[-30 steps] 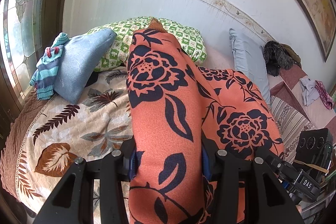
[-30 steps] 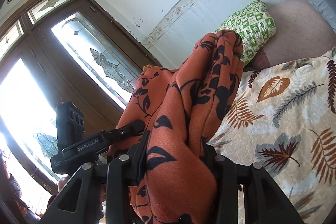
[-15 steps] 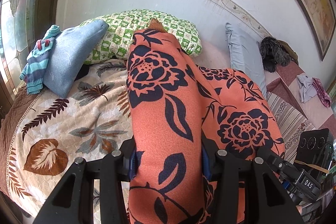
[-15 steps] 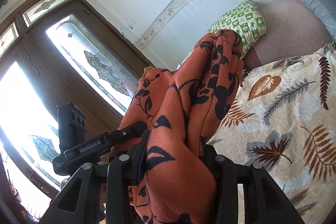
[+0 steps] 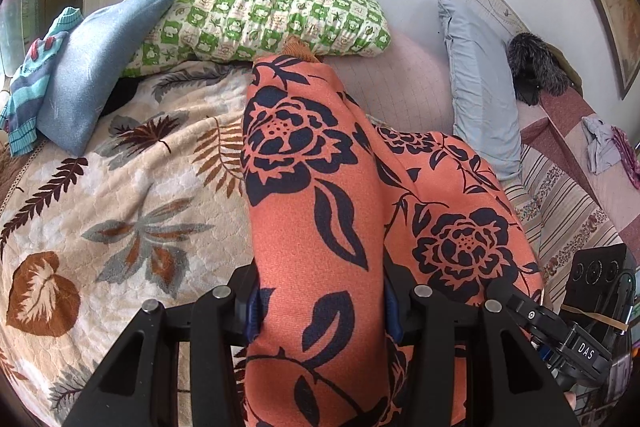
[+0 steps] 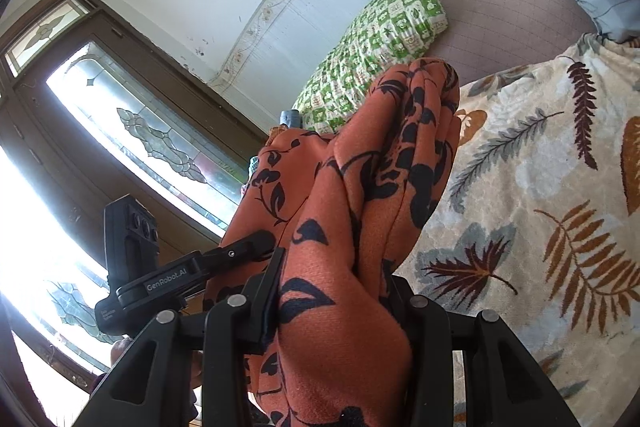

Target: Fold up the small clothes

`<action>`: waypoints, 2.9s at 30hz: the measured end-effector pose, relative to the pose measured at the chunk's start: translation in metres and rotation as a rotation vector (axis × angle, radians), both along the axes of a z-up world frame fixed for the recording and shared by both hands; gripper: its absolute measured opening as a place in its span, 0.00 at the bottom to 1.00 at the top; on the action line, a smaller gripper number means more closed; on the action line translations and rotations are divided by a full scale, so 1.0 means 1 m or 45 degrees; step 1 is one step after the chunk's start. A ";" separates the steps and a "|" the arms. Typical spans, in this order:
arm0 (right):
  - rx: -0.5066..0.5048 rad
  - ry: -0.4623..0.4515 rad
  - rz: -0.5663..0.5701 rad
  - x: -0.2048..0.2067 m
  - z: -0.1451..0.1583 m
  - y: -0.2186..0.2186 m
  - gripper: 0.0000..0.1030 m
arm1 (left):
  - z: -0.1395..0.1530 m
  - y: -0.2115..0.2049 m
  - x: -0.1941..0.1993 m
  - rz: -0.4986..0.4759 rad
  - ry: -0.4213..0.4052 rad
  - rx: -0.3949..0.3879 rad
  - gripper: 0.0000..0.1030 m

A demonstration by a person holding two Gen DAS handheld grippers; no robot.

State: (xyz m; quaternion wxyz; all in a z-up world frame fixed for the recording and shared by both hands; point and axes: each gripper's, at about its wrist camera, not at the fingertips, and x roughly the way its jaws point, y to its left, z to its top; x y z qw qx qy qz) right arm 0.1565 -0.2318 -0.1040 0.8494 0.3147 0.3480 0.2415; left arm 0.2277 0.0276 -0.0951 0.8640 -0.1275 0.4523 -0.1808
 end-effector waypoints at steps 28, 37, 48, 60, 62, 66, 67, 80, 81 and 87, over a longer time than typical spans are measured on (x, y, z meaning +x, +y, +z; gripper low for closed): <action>-0.005 0.236 -0.188 0.077 -0.148 -0.081 0.41 | -0.138 -0.081 0.089 -0.068 0.187 0.126 0.58; -0.079 0.390 -0.231 0.071 -0.150 -0.089 0.62 | -0.113 -0.073 0.072 0.006 0.121 0.337 0.81; -0.275 0.051 -0.254 -0.014 -0.021 -0.083 0.62 | 0.020 -0.050 -0.048 0.149 -0.347 0.615 0.84; -0.662 -0.295 -0.226 -0.111 0.094 0.008 0.63 | 0.109 -0.008 -0.154 0.384 -0.563 0.593 0.91; -0.698 -0.326 -0.235 -0.122 0.103 0.017 0.65 | 0.118 -0.003 -0.167 0.410 -0.583 0.591 0.92; -0.741 -0.353 -0.240 -0.136 0.116 0.030 0.66 | 0.132 0.007 -0.187 0.442 -0.611 0.590 0.94; -0.739 -0.361 -0.244 -0.139 0.119 0.031 0.66 | 0.134 0.009 -0.191 0.454 -0.615 0.592 0.95; -0.774 -0.439 -0.231 -0.160 0.141 0.058 0.67 | 0.156 0.026 -0.229 0.552 -0.702 0.647 1.00; -0.774 -0.439 -0.228 -0.160 0.141 0.060 0.67 | 0.157 0.028 -0.230 0.555 -0.698 0.639 1.00; -0.777 -0.428 -0.196 -0.155 0.136 0.064 0.67 | 0.159 0.034 -0.232 0.575 -0.693 0.598 1.00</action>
